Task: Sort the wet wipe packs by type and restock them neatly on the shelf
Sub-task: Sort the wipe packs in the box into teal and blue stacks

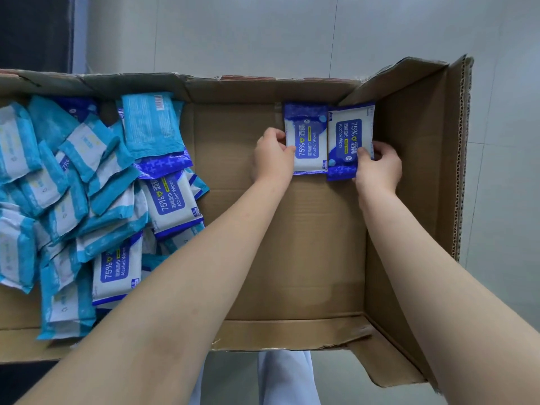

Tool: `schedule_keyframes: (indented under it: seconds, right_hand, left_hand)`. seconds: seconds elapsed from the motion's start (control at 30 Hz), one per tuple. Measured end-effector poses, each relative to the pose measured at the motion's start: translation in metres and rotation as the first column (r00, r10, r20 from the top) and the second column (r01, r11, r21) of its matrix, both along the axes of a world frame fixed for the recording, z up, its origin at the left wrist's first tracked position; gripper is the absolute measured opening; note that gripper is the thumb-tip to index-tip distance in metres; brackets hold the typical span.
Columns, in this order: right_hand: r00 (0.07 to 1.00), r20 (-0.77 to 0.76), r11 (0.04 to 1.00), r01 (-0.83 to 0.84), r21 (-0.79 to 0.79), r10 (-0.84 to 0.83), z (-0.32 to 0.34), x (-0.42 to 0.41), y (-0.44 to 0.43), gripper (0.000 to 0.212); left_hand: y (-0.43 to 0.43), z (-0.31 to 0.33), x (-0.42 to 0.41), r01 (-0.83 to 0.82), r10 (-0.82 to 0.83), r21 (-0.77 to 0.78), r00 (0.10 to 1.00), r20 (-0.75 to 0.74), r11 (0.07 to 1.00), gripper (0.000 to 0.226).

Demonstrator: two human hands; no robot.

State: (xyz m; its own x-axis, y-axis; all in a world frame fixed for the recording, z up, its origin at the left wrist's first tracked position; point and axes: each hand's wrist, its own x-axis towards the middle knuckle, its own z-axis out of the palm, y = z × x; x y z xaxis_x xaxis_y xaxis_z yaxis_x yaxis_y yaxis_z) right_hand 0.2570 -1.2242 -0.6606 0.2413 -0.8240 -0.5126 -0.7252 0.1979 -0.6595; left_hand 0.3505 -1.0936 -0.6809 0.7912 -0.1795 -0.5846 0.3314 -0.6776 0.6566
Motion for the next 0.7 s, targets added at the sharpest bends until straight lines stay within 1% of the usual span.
schedule_keyframes:
  seconds: [0.1,0.17,0.2,0.23,0.3,0.37,0.47,0.6,0.63,0.7]
  right_hand:
    - [0.996,-0.004,0.992,-0.089,-0.094,0.089,-0.002,-0.005,0.005,0.040]
    - [0.991,0.028,0.981,-0.123,-0.149,0.128,-0.001,-0.011,0.014,0.046]
    - [0.988,0.043,0.975,-0.142,-0.171,0.151,0.000,-0.014,0.020,0.048]
    - [0.983,0.041,0.966,-0.170,-0.195,0.181,0.001,-0.017,0.026,0.049]
    - [0.967,-0.011,0.940,-0.248,-0.235,0.253,0.006,-0.020,0.038,0.050]
    - [0.959,-0.033,0.936,-0.281,-0.212,0.280,0.013,-0.020,0.052,0.048]
    - [0.965,0.050,0.962,-0.251,-0.108,0.258,0.023,-0.013,0.076,0.045]
    - [0.946,0.111,0.952,-0.300,-0.056,0.305,0.030,0.008,0.117,0.036]
    - [0.937,0.136,0.947,-0.319,-0.044,0.322,0.028,0.016,0.128,0.034]
    - [0.915,0.189,0.931,-0.365,0.007,0.357,0.027,0.033,0.151,0.030]
  left_hand:
    - [0.005,0.005,-0.008,-0.067,0.058,-0.145,0.996,-0.064,0.987,0.039]
    - [0.016,0.013,-0.014,-0.094,0.063,-0.235,0.989,-0.134,0.968,0.046]
    - [0.024,0.016,-0.015,-0.092,0.056,-0.257,0.988,-0.145,0.962,0.047]
    - [0.033,0.020,-0.016,-0.083,0.048,-0.266,0.990,-0.136,0.960,0.048]
    - [0.056,0.030,-0.015,-0.075,0.053,-0.277,0.995,-0.085,0.958,0.045]
    - [0.085,0.043,-0.010,-0.071,0.070,-0.285,0.997,-0.015,0.956,0.041]
    - [0.133,0.065,0.003,-0.074,0.103,-0.281,0.991,0.091,0.957,0.029]
    - [0.192,0.074,0.029,-0.182,0.236,-0.230,0.944,0.231,0.956,0.022]
    - [0.204,0.072,0.036,-0.203,0.252,-0.211,0.936,0.244,0.956,0.024]
    - [0.220,0.067,0.049,-0.213,0.259,-0.207,0.939,0.227,0.955,0.028]
